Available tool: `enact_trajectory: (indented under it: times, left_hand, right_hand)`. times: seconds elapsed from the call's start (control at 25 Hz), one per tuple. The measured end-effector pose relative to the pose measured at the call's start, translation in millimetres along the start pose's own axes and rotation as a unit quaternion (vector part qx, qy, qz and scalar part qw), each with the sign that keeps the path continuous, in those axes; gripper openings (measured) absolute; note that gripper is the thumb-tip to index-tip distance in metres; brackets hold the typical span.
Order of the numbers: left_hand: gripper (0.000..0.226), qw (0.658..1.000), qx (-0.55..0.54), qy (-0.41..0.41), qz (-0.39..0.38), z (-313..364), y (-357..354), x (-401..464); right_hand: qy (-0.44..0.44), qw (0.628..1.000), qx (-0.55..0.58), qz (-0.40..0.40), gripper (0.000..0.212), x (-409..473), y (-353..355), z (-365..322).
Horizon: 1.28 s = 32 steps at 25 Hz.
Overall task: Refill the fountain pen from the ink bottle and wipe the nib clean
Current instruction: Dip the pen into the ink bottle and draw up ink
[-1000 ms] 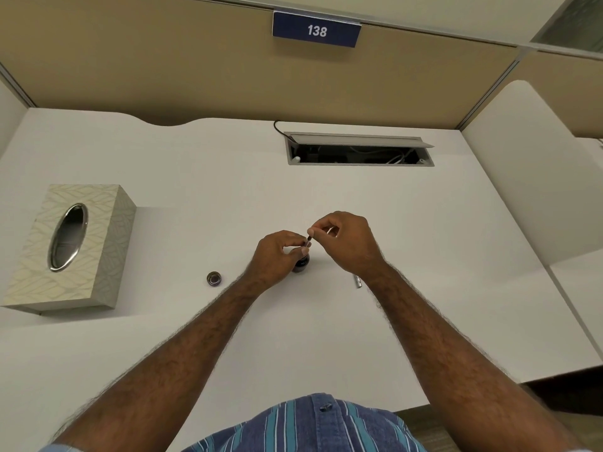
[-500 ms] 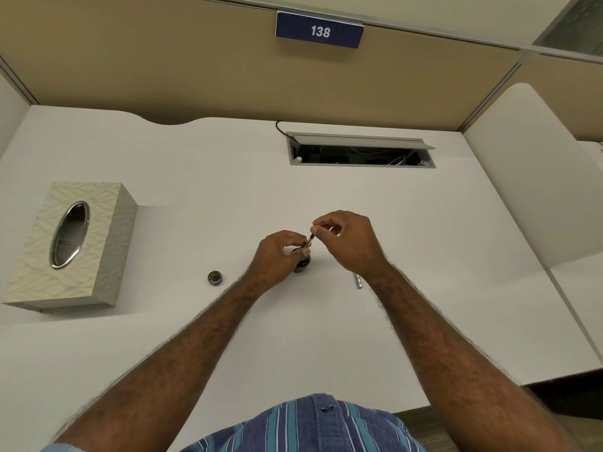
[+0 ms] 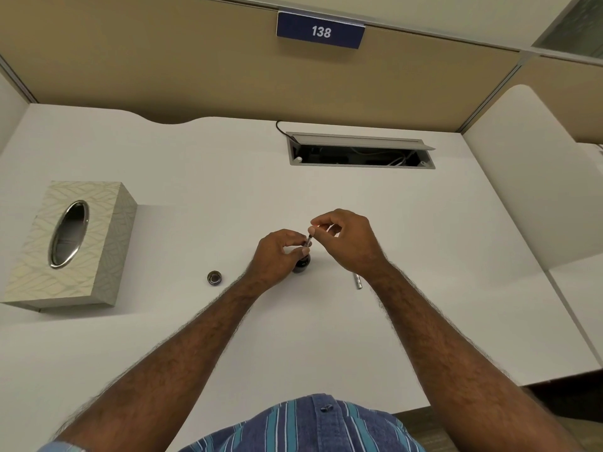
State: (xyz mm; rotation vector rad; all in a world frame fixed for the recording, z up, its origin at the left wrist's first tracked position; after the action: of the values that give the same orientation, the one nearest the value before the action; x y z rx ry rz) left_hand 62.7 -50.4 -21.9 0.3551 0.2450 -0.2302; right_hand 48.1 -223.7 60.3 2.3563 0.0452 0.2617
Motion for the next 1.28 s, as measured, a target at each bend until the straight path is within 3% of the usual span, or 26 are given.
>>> enact_trajectory:
  times: [1.28]
  left_hand:
    - [0.016,1.000,0.014,0.008,-0.003,-1.2,-1.6,0.9]
  right_hand:
    - [0.000,1.000,0.012,0.003,0.006,2.0,-1.0,2.8]
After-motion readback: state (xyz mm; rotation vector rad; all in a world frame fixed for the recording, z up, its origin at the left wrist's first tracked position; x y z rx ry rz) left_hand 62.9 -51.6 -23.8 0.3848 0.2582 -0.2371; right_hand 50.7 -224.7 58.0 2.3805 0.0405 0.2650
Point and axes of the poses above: each hand's wrist, its own x-axis towards the middle knuckle, its own y-axis out of the back of the hand, z = x × y, the point moved 4 cm from there along x, towards the middle knuckle, and after that the axes turned 14 degrees about y, right-handed, at the moved point
